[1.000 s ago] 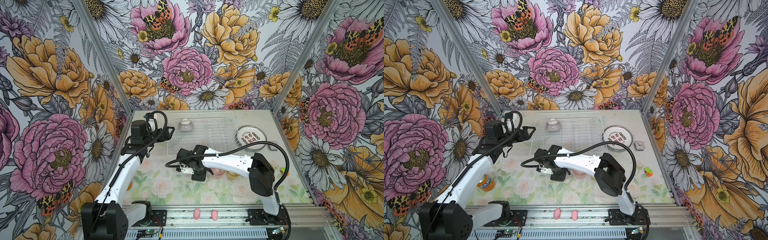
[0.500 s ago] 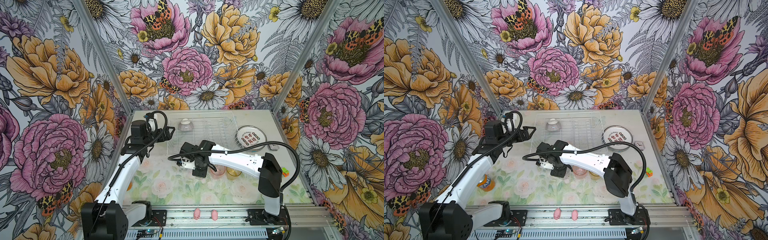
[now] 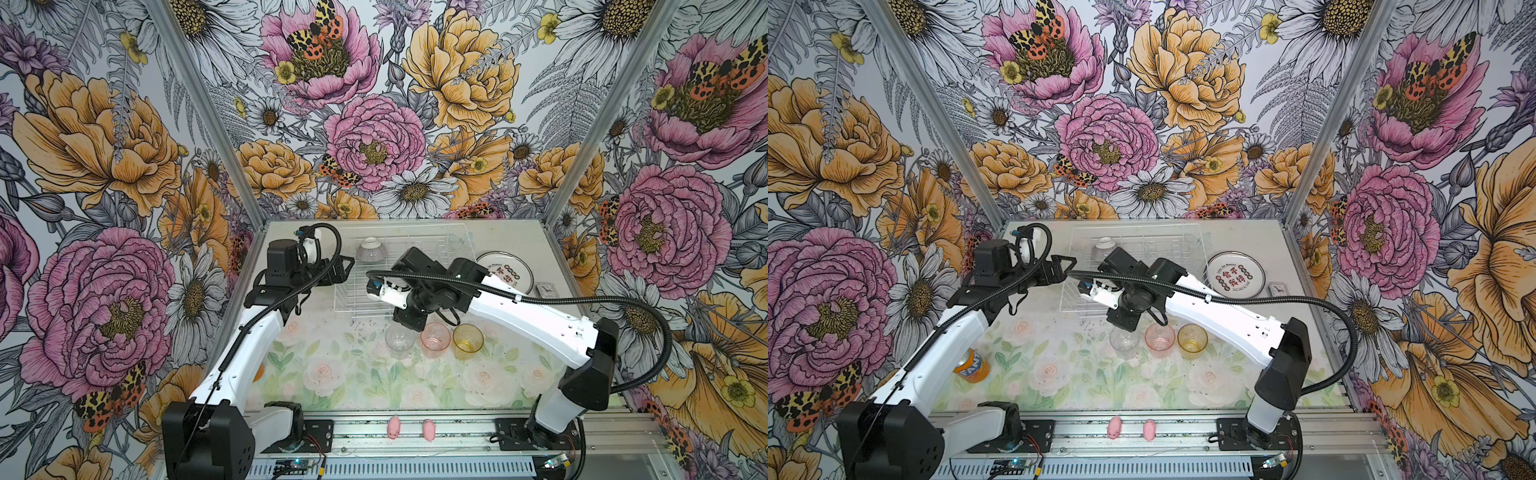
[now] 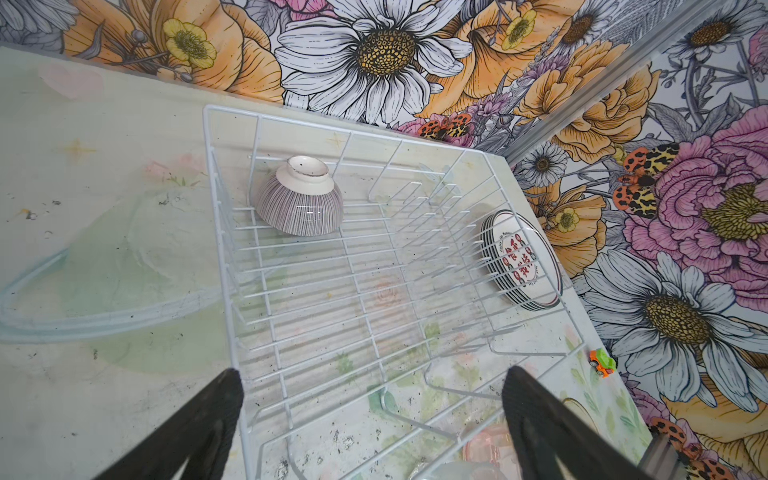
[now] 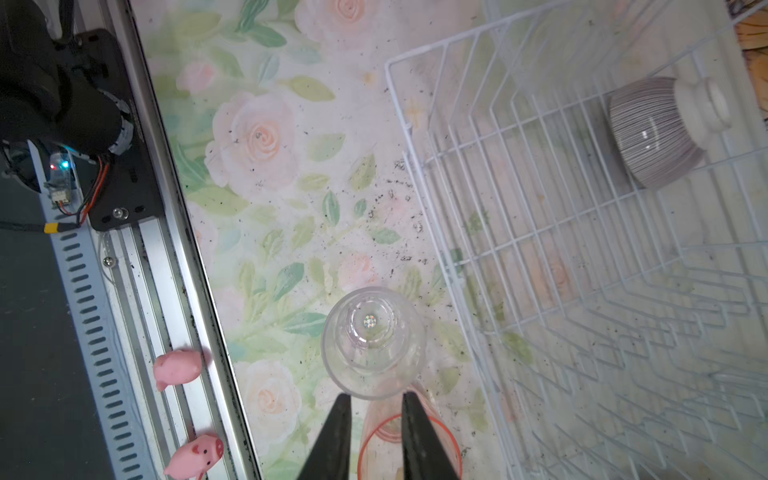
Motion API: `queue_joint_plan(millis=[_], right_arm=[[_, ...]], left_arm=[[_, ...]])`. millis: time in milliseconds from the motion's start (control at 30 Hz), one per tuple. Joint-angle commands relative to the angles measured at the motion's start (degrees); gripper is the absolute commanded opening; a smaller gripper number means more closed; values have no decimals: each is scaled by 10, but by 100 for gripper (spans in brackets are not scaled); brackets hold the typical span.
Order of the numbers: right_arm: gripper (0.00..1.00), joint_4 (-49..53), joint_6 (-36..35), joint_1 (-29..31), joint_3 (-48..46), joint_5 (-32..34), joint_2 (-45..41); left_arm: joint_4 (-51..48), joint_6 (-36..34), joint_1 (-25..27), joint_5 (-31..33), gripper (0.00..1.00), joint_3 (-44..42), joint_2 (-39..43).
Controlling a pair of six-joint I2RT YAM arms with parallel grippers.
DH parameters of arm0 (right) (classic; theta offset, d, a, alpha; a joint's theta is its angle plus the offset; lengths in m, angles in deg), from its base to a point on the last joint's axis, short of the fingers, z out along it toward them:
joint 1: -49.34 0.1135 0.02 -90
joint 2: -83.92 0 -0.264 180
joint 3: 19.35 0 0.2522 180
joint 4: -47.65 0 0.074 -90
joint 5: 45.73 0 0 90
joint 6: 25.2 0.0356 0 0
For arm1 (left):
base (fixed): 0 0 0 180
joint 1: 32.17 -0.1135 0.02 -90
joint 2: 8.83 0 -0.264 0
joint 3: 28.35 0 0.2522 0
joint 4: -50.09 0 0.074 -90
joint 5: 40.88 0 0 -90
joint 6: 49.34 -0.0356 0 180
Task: Unload the mixed dishes from the dish rack
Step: 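Open right gripper and raise it toward the rack while left gripper moves over striped bowl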
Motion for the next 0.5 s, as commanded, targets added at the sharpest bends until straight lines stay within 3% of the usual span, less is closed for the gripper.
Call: queue_joint_plan(millis=[0,233,467], right_arm=[[25,-63,26,-32,-32,-57,-29],[24,-135,48,-98,-92,-99,-70],[25,-212,82,-167,-118,-122,-86]], left_arm=[[-5,-26,22,-12,99,36,-7],[9,-31,72,-38,99,87,-23],[-59,-61,115,122,99,180,-123]])
